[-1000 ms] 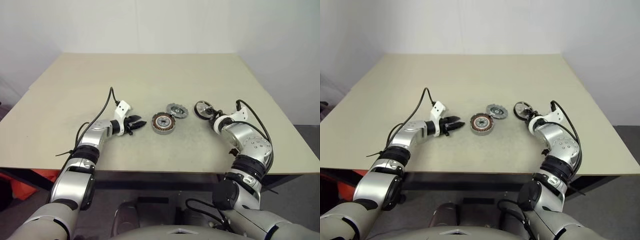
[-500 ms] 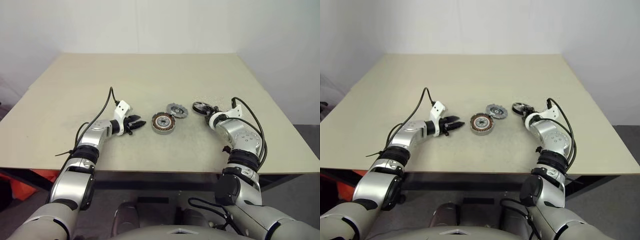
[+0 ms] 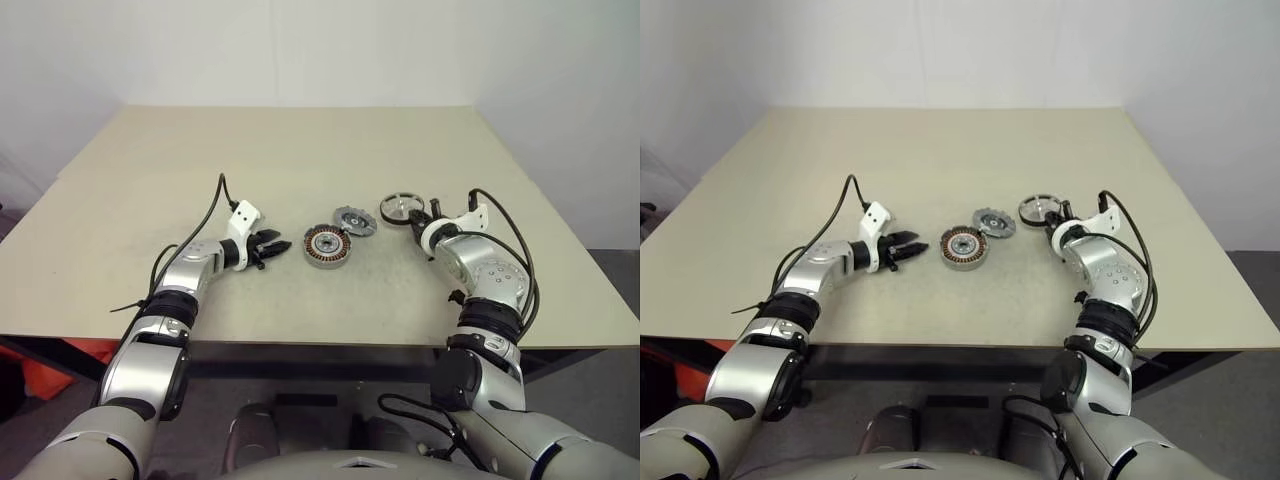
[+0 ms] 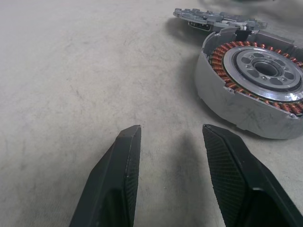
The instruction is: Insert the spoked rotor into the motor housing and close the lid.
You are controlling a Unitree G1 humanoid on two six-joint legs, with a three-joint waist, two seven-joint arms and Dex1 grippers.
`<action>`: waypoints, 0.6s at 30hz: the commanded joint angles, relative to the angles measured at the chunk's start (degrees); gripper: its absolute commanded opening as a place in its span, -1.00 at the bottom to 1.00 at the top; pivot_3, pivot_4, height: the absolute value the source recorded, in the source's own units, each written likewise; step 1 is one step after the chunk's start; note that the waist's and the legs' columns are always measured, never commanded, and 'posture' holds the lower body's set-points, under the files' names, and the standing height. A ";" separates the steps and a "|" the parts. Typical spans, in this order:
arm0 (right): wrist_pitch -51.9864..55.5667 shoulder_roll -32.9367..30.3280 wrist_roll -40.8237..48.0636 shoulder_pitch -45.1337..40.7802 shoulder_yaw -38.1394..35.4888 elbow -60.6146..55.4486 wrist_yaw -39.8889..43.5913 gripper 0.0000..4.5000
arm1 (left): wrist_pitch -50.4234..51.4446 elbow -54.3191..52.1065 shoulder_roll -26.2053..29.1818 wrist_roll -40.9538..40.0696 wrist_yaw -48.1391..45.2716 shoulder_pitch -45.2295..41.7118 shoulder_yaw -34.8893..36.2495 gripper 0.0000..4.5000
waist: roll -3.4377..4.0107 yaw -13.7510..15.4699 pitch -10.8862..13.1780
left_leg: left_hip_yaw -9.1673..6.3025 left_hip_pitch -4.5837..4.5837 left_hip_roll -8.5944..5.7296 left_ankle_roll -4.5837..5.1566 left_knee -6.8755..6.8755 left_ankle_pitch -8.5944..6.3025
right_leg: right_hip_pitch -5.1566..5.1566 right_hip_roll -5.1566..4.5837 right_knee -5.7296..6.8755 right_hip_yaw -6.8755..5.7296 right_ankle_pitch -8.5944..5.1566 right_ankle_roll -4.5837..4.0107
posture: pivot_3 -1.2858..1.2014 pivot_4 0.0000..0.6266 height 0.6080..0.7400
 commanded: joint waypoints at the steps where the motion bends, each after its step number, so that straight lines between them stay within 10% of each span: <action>1: 9.14 0.41 11.23 0.22 4.16 -8.67 2.95 -0.86 | -0.73 -1.16 0.41 0.05 -0.17 -1.03 0.18 -0.02 | 0.00 -0.06 0.00 | 0.00 0.01 0.02 0.01 -0.01 0.00 | 0.00 0.01 0.00 0.00 0.00 0.00 | 0.03 -1.00 1.00; 18: 17.66 5.88 18.10 10.53 18.13 -11.14 -11.15 -0.86 | -0.32 -2.83 1.05 -0.08 -0.33 0.63 0.26 -0.02 | 0.01 0.11 0.00 | -0.02 -0.03 0.02 -0.04 -0.06 0.01 | -0.01 -0.01 -0.08 -0.02 -0.22 0.39 | 0.03 -1.00 1.00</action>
